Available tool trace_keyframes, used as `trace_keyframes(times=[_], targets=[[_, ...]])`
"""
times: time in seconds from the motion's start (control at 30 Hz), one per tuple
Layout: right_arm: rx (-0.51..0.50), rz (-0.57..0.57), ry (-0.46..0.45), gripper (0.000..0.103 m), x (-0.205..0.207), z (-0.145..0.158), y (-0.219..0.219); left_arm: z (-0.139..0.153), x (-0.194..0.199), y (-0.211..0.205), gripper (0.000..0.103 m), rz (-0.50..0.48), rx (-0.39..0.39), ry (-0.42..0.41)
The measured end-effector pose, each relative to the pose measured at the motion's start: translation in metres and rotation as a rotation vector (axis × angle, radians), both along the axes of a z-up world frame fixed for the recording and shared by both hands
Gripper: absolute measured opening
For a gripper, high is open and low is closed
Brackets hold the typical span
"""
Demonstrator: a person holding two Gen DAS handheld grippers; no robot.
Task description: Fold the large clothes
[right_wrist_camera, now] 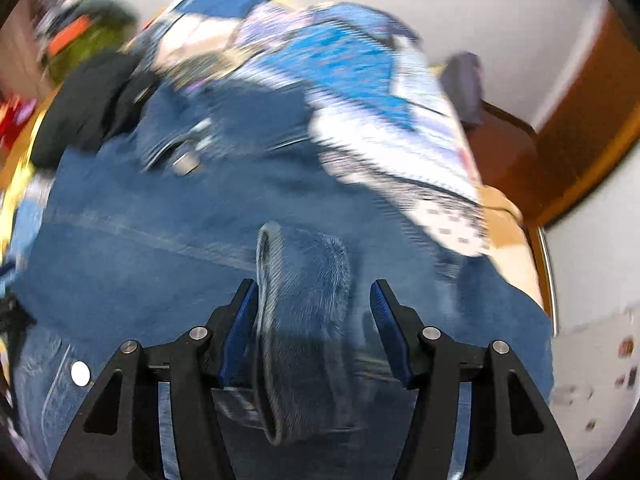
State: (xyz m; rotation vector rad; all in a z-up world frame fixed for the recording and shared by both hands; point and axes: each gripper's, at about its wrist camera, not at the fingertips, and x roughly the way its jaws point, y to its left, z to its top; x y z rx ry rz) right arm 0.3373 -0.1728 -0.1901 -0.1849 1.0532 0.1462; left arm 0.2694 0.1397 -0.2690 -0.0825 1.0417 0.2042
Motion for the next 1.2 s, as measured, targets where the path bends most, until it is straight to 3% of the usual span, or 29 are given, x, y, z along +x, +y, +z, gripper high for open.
trace_keyframes(times=[0.17, 0.27, 0.53, 0.63, 0.83, 1.0, 1.2], targets=[[-0.001, -0.159, -0.007, 0.054, 0.005, 0.009, -0.058, -0.004, -0.003, 0.021, 0.081, 0.069, -0.064, 0.0], [-0.013, -0.208, 0.022, 0.054, 0.003, -0.001, -0.083, -0.006, -0.005, 0.03, 0.081, 0.097, -0.101, 0.0], [0.041, -0.202, 0.054, 0.054, -0.022, -0.006, -0.099, -0.015, -0.01, 0.046, 0.081, 0.147, -0.141, 0.033], [0.079, -0.193, 0.039, 0.054, -0.036, 0.002, -0.101, -0.013, -0.014, 0.039, 0.081, 0.117, -0.092, 0.054], [0.177, -0.197, -0.025, 0.054, -0.055, 0.031, -0.114, 0.02, -0.029, 0.014, 0.081, -0.017, -0.023, 0.019], [0.252, -0.251, -0.082, 0.054, -0.07, 0.056, -0.145, 0.066, -0.03, -0.014, 0.081, -0.096, 0.001, -0.08], [0.272, -0.354, -0.11, 0.059, -0.09, 0.059, -0.19, 0.113, -0.013, -0.063, 0.081, -0.171, -0.012, -0.221]])
